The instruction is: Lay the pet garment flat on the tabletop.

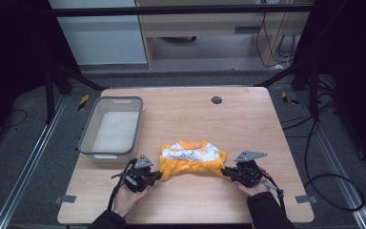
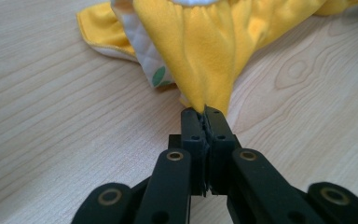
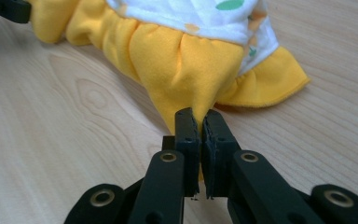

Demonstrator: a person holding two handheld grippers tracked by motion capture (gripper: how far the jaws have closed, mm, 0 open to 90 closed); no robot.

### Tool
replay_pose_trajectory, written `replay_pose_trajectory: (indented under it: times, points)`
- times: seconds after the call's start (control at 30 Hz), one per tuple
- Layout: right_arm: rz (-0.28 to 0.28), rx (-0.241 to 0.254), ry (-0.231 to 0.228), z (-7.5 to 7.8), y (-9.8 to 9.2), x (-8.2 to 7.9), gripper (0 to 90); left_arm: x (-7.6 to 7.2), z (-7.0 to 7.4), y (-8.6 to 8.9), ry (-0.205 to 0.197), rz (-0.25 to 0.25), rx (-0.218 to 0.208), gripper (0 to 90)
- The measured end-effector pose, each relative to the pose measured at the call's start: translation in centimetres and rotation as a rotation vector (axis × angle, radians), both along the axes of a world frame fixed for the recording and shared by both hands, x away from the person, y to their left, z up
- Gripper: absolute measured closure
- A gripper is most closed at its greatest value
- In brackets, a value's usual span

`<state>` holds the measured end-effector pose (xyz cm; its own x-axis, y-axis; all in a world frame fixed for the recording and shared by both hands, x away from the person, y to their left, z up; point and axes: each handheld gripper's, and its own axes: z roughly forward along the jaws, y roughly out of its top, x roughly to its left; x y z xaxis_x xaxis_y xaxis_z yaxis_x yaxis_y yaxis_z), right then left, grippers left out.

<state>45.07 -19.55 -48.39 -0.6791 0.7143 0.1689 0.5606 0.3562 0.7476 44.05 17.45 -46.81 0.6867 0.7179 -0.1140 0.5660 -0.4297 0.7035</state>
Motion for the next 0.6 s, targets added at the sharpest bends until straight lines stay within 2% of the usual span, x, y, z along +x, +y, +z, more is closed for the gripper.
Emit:
replay_pose_trajectory:
  times: [0.07, 0.1, 0.2, 0.27, 0.33, 0.4, 0.43, 0.47, 0.53, 0.6]
  points:
    - [0.01, 0.006, -0.009, 0.3, -0.1, -0.2, 86.0, -0.2, 0.4, 0.2, -0.008, -0.002, -0.012, 88.1]
    - [0.02, 0.025, -0.024, 1.1, -0.4, -0.7, 86.0, -0.6, 1.3, 0.6, -0.018, -0.008, -0.038, 88.1]
    - [0.035, 0.066, -0.036, 2.3, -1.0, -1.6, 85.9, -1.5, 2.5, 1.6, -0.022, -0.021, -0.072, 88.1]
    - [0.046, 0.091, -0.041, 3.0, -1.5, -2.3, 85.7, -2.0, 2.9, 2.2, -0.003, -0.03, -0.087, 88.1]
    - [0.058, 0.109, -0.024, 3.5, -1.8, -2.8, 85.4, -2.5, 3.0, 2.6, 0.021, -0.038, -0.094, 88.0]
    - [0.067, 0.119, -0.016, 3.6, -2.0, -3.1, 85.2, -2.7, 3.0, 2.6, 0.033, -0.042, -0.087, 88.0]
    - [0.084, 0.12, 0.009, 3.6, -2.1, -3.7, 84.6, -3.0, 2.8, 2.7, 0.046, -0.045, -0.071, 88.0]
    - [0.084, 0.111, 0.025, 3.3, -2.2, -4.0, 84.1, -3.4, 2.2, 2.7, 0.075, -0.047, -0.044, 87.9]
    - [0.085, 0.099, 0.04, 3.0, -2.2, -4.3, 83.7, -3.6, 1.7, 2.6, 0.083, -0.046, -0.028, 87.2]
    - [0.072, 0.055, 0.065, 2.0, -2.2, -4.7, 81.7, -3.7, 0.7, 2.4, 0.101, -0.041, -0.003, 86.6]
